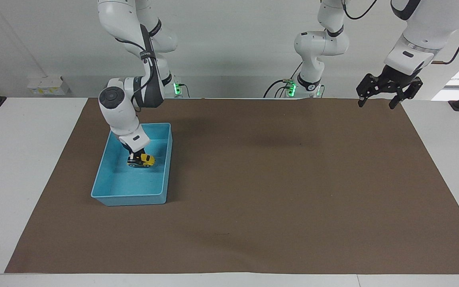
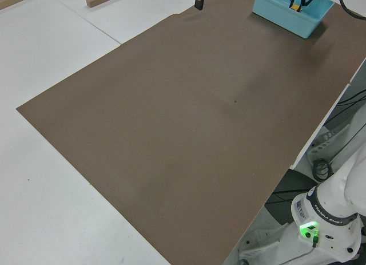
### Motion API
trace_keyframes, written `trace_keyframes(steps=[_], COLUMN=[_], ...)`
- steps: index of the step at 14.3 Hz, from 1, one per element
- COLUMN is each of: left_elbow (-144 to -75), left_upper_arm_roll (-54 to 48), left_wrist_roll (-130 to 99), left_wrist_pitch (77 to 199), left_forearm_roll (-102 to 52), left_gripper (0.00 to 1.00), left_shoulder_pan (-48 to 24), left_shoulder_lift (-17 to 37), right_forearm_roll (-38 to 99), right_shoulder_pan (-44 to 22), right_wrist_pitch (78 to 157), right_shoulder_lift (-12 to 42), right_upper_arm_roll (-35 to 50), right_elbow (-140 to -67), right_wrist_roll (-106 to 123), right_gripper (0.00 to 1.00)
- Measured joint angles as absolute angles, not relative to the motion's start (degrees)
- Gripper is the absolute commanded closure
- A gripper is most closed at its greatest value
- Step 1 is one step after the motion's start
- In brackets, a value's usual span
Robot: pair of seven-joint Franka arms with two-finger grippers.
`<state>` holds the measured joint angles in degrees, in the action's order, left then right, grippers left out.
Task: Wind up and store yellow beetle car
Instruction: 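Lift the car into the blue bin and open the right gripper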
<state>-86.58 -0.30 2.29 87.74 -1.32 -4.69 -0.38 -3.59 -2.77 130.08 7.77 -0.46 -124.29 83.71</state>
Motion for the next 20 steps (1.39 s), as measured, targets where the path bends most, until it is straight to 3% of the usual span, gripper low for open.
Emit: trace_keyframes(steps=[1, 2, 3, 4, 5, 10, 20], left_elbow=[-86.6, -86.6, -86.6, -86.6, -86.6, -86.6, -86.6], left_upper_arm_roll=[-0.3, -0.3, -0.3, -0.3, -0.3, -0.3, -0.3], left_wrist_roll=[2.3, 2.3, 2.3, 2.3, 2.3, 2.3, 2.3], left_wrist_pitch=[87.7, 87.7, 87.7, 87.7, 87.7, 87.7, 87.7], left_forearm_roll=[-1.3, -1.3, -1.3, -1.3, -1.3, -1.3, -1.3], left_gripper=[0.00, 0.00, 0.00, 0.00, 0.00, 0.00, 0.00], left_shoulder_pan=[-4.7, -4.7, -4.7, -4.7, -4.7, -4.7, -4.7], left_shoulder_lift=[-0.4, -0.4, -0.4, -0.4, -0.4, -0.4, -0.4], right_forearm_roll=[-3.6, -3.6, -3.6, -3.6, -3.6, -3.6, -0.3], right_shoulder_pan=[-2.8, -2.8, -2.8, -2.8, -2.8, -2.8, -2.8], right_wrist_pitch=[130.4, 130.7, 130.7, 130.7, 130.7, 130.1, 114.3], right_shoulder_lift=[8.0, 8.3, 8.5, 8.5, 8.5, 8.5, 6.0], right_upper_arm_roll=[-0.5, -0.5, -0.4, -0.4, -0.4, -0.3, -0.1], right_elbow=[-124.5, -124.5, -124.6, -124.6, -124.6, -123.9, -110.2], right_wrist_roll=[83.7, 83.7, 83.7, 83.7, 83.7, 83.7, 80.9], right_gripper=[1.00, 0.83, 0.40, 0.07, 0.00, 0.00, 0.00])
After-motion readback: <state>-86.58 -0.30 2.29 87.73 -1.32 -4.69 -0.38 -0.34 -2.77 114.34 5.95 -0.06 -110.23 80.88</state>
